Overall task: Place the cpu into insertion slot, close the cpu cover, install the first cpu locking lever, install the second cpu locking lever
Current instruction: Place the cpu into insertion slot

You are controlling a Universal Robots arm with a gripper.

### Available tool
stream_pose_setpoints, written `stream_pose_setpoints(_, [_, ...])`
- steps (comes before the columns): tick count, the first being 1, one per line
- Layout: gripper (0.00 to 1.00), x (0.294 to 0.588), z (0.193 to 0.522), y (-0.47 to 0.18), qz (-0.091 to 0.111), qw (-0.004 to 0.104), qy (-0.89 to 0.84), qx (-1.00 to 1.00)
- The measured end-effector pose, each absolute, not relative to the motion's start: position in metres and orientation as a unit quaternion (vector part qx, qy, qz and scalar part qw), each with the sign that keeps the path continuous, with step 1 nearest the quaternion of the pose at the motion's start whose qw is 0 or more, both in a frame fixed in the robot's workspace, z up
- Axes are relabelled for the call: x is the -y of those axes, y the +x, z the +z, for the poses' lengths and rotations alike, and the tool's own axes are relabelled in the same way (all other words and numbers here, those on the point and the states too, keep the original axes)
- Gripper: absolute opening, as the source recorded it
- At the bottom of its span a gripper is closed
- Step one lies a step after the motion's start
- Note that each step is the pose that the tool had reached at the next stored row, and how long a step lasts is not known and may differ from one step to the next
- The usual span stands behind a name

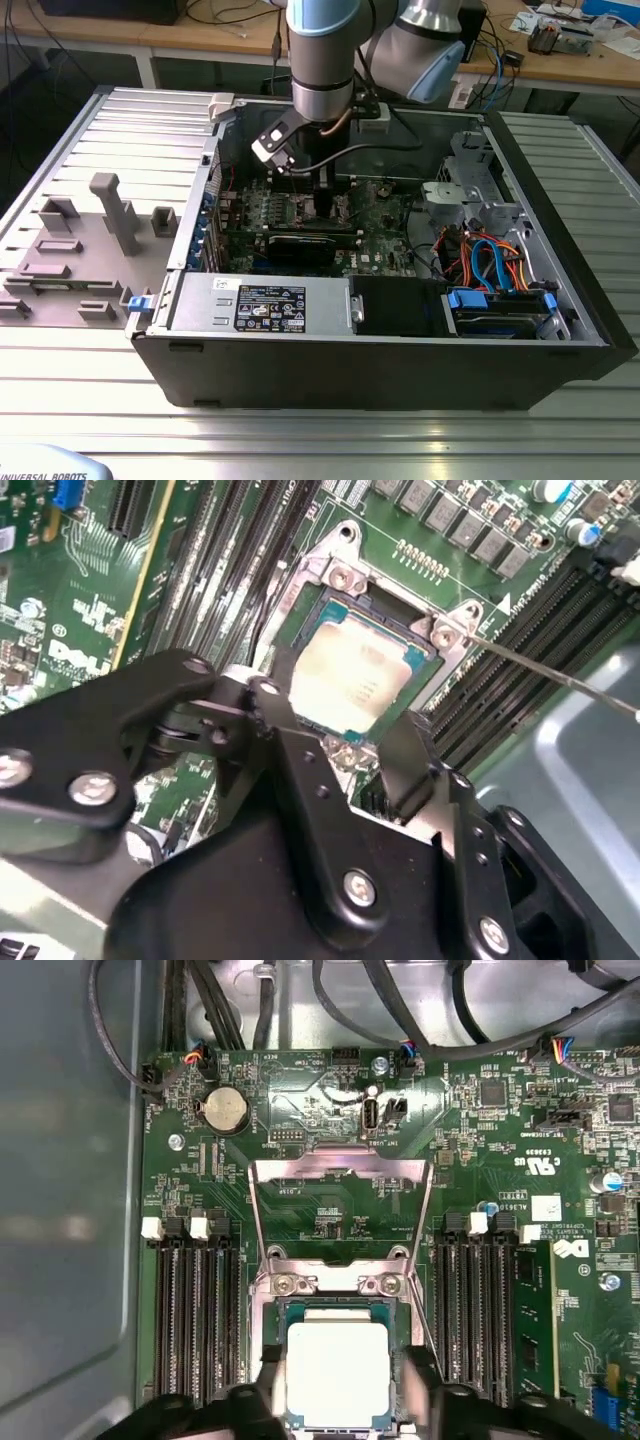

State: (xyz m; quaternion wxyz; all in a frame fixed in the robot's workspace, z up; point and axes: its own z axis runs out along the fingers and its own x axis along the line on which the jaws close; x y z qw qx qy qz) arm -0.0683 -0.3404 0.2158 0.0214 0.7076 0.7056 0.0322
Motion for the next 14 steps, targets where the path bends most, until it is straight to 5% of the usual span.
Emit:
stream_pose_setpoints(6, [0.35,0.3404,0.2193,-0.0624,0.02,0.009,0.708,-0.705])
stream_pose_setpoints(9, [0.11,0.3404,0.2194,-0.0624,0.02,0.009,0.708,-0.705])
stream_pose_setpoints(14, [0.11,0.3404,0.2193,-0.0623,0.019,0.008,0.708,-0.705])
